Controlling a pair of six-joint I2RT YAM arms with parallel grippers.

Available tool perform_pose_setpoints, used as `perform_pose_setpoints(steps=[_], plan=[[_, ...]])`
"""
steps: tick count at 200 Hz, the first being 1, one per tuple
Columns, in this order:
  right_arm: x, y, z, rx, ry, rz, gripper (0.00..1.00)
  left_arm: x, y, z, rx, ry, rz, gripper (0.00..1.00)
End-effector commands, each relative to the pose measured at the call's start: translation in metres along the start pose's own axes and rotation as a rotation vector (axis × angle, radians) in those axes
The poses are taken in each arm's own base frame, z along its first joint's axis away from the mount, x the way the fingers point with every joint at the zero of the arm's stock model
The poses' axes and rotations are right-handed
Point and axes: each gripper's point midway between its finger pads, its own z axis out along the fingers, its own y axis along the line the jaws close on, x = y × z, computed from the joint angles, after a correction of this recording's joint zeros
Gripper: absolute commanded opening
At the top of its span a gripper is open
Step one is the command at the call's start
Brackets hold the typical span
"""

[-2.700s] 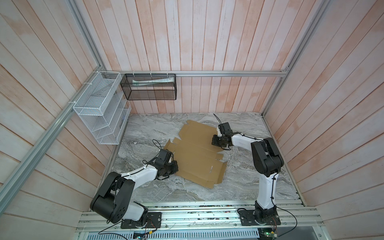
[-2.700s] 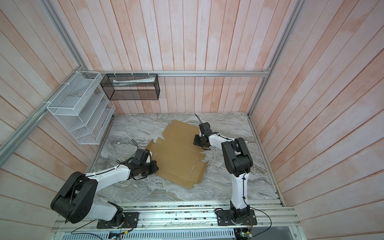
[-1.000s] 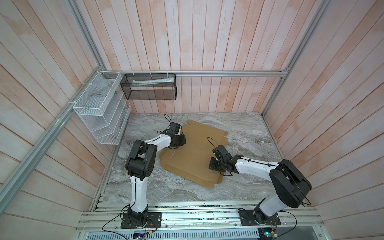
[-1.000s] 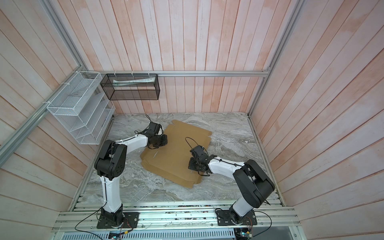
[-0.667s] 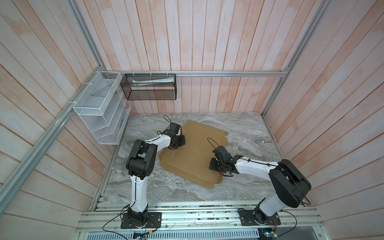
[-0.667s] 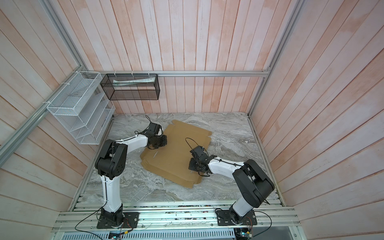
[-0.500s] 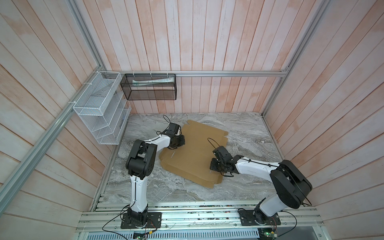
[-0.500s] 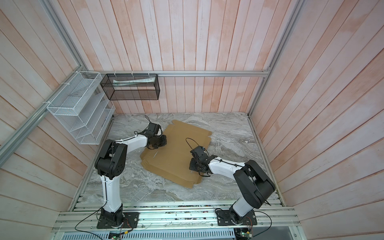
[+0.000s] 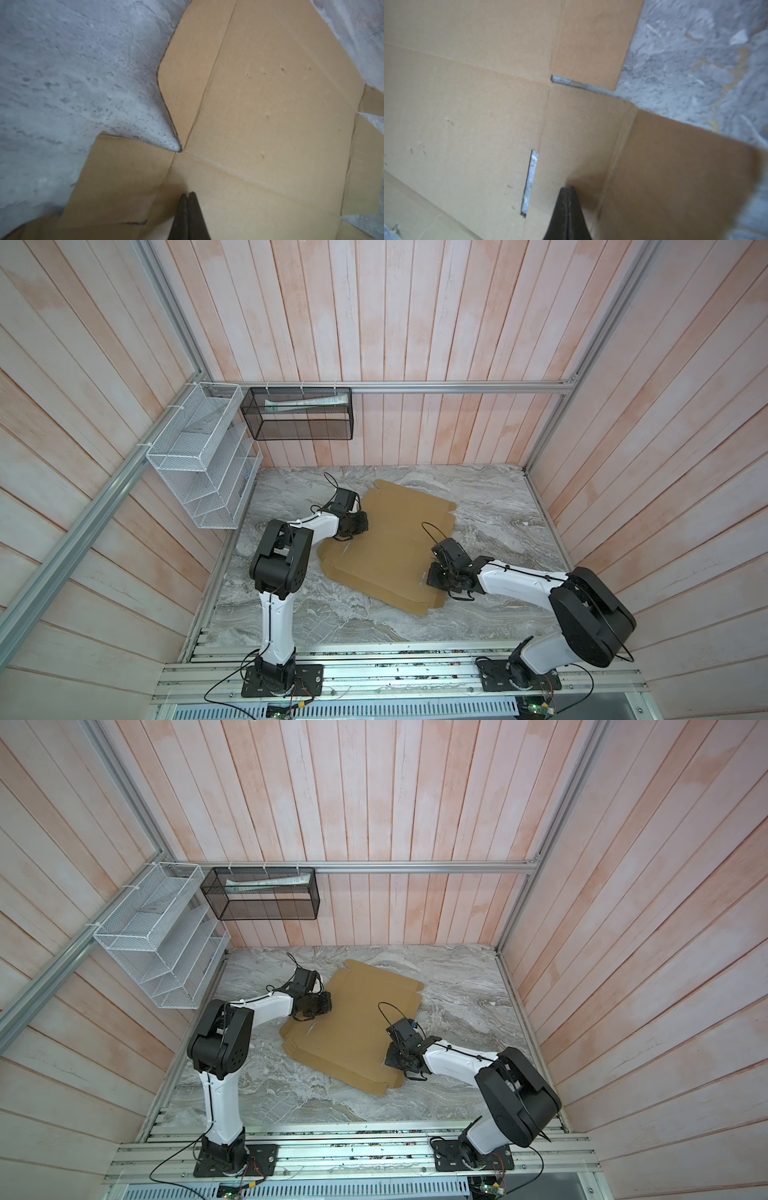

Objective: Fold the paper box

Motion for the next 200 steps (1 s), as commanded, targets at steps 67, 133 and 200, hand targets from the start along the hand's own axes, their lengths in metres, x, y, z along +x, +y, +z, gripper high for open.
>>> perform_pose_setpoints(steps=[67, 133, 200], plan=[[-0.012, -0.038, 0.023, 0.084, 0.019, 0.008, 0.00, 0.046, 0.033, -0.019, -0.087, 0.058, -0.052, 0.00], [-0.055, -0.050, 0.047, 0.136, 0.024, -0.043, 0.00, 0.084, 0.042, -0.044, -0.080, 0.076, -0.095, 0.00], [-0.127, -0.039, 0.053, 0.112, -0.025, -0.113, 0.00, 0.114, 0.024, -0.063, -0.032, 0.085, -0.109, 0.00]])
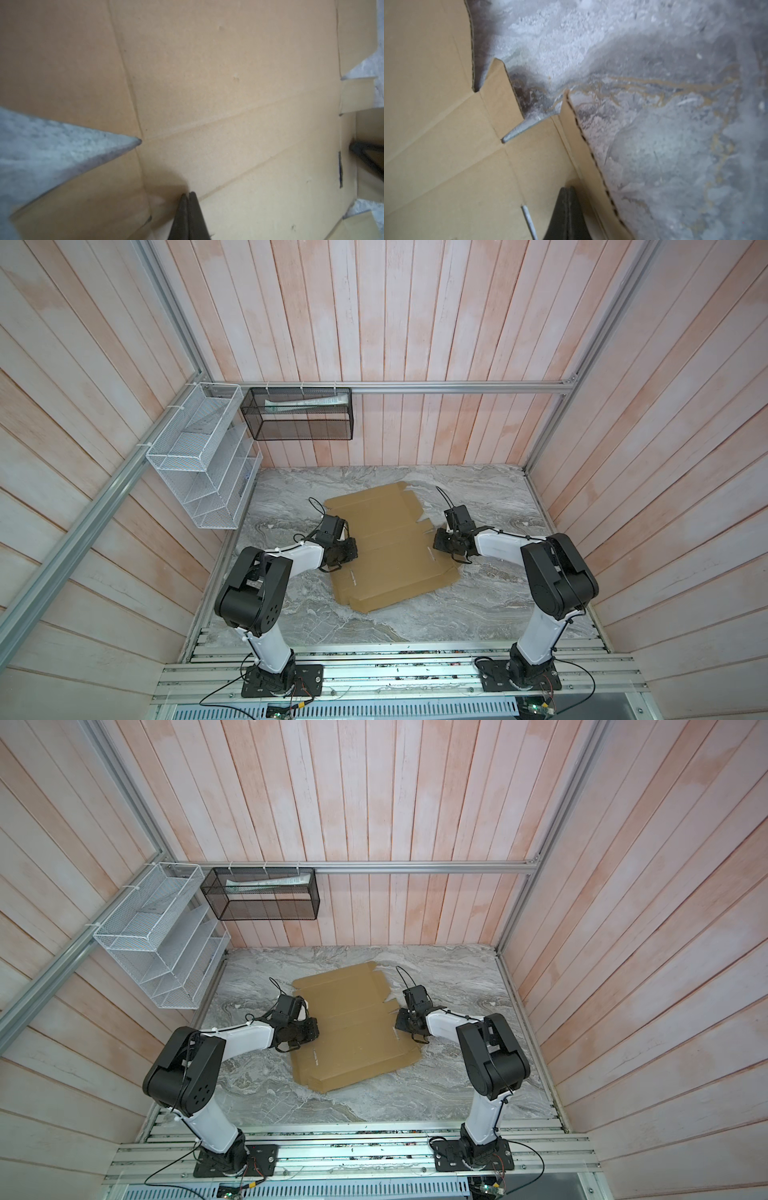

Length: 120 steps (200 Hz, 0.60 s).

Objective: Fold the paper box

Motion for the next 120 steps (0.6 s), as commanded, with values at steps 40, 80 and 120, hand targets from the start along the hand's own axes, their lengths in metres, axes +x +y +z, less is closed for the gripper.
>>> perform_pose_setpoints(steps=[40, 80, 120], plan=[[-0.020, 0.000, -0.016, 0.023, 0.041, -0.103, 0.00, -0.018, -0.013, -0.028, 0.008, -0.043, -0.002, 0.00], [-0.015, 0.020, -0.059, -0.020, -0.012, -0.121, 0.00, -0.073, -0.033, -0.048, 0.027, -0.136, 0.046, 0.00], [0.023, 0.040, -0.089, -0.069, -0.023, -0.109, 0.00, -0.109, -0.046, -0.043, 0.026, -0.169, 0.087, 0.00]])
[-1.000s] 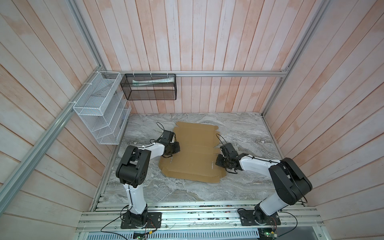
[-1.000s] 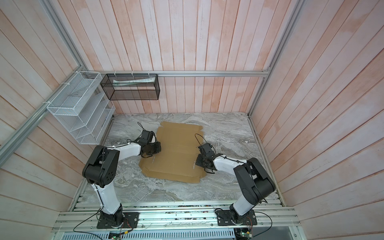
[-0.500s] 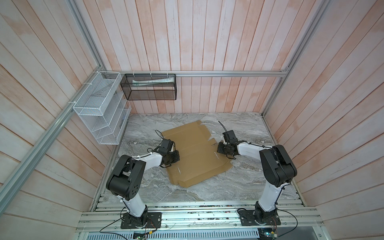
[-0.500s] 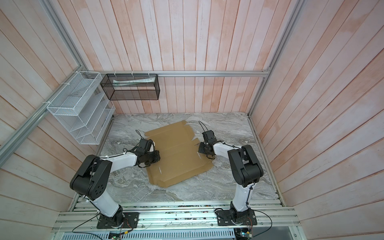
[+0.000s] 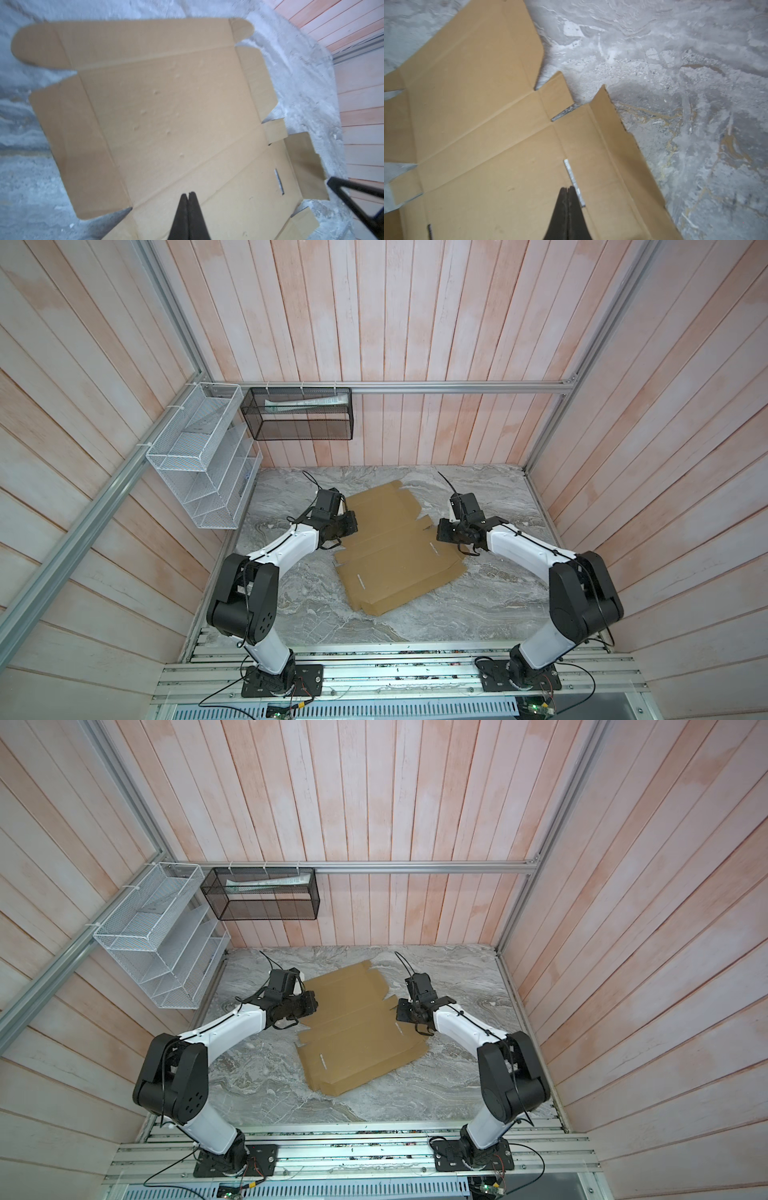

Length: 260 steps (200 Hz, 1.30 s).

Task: Fold the paper box
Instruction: 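Press the blank's center panel with both closed grippers, adjusting its position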

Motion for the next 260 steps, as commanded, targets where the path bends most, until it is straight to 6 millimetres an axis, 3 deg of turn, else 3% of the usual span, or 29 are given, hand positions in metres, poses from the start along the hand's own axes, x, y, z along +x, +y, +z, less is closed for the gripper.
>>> perform_pose_setpoints(steps=[1, 47, 111, 166, 260], plan=[[0.036, 0.005, -0.010, 0.013, 0.051, 0.027, 0.00, -0.006, 0.007, 0.014, -0.040, 0.024, 0.037, 0.00], [0.089, 0.032, -0.023, -0.025, 0.092, 0.078, 0.00, -0.019, 0.008, 0.045, -0.047, 0.036, 0.053, 0.00], [0.138, 0.048, -0.012, -0.051, 0.185, 0.089, 0.00, 0.005, 0.029, 0.077, -0.085, 0.097, 0.027, 0.00], [0.159, 0.047, 0.004, -0.050, 0.237, 0.097, 0.00, 0.022, 0.043, 0.083, -0.116, 0.126, 0.005, 0.00], [0.175, 0.031, 0.023, 0.006, 0.288, 0.101, 0.00, 0.046, 0.064, 0.077, -0.162, 0.155, -0.016, 0.00]])
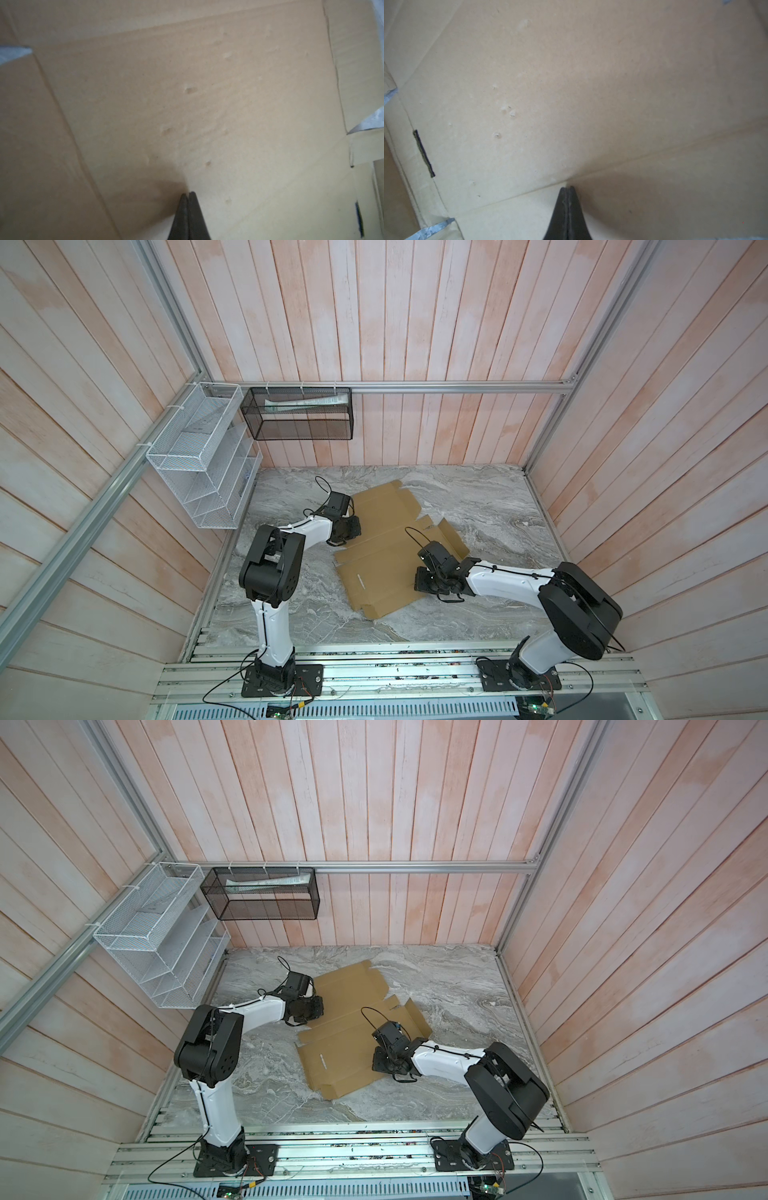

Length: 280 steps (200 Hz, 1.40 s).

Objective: Fold the paper box

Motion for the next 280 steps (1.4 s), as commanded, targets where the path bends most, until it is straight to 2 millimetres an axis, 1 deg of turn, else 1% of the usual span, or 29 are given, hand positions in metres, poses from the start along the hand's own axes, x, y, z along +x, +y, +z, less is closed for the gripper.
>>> perform_pose_setpoints(steps=[1, 56, 93, 132, 154, 189, 237, 254, 280], plan=[[0.008, -0.014, 0.010, 0.037, 0.029, 0.016, 0.00, 0.006, 0.011, 0.000, -0.027, -0.001, -0.015, 0.00], [0.000, -0.038, 0.017, 0.076, 0.036, 0.040, 0.00, 0.026, 0.023, -0.006, -0.044, 0.014, -0.039, 0.00], [-0.008, -0.055, 0.022, 0.108, 0.044, 0.043, 0.00, 0.040, 0.027, -0.012, -0.042, 0.028, -0.054, 0.00], [-0.023, -0.072, 0.029, 0.135, 0.049, 0.042, 0.00, 0.054, 0.029, -0.024, -0.027, 0.033, -0.075, 0.00], [-0.036, -0.078, 0.034, 0.147, 0.047, 0.030, 0.00, 0.064, 0.028, -0.029, -0.005, 0.043, -0.092, 0.00], [-0.061, -0.080, 0.042, 0.152, 0.044, 0.005, 0.00, 0.077, 0.027, -0.037, 0.016, 0.051, -0.108, 0.00], [-0.095, -0.079, 0.050, 0.158, 0.024, -0.023, 0.00, 0.091, 0.018, -0.051, 0.045, 0.056, -0.107, 0.00], [-0.107, -0.078, 0.051, 0.153, 0.012, -0.024, 0.00, 0.089, 0.016, -0.057, 0.049, 0.044, -0.107, 0.00], [-0.124, -0.072, 0.048, 0.143, -0.012, -0.040, 0.00, 0.074, 0.013, -0.066, 0.044, 0.008, -0.097, 0.00]])
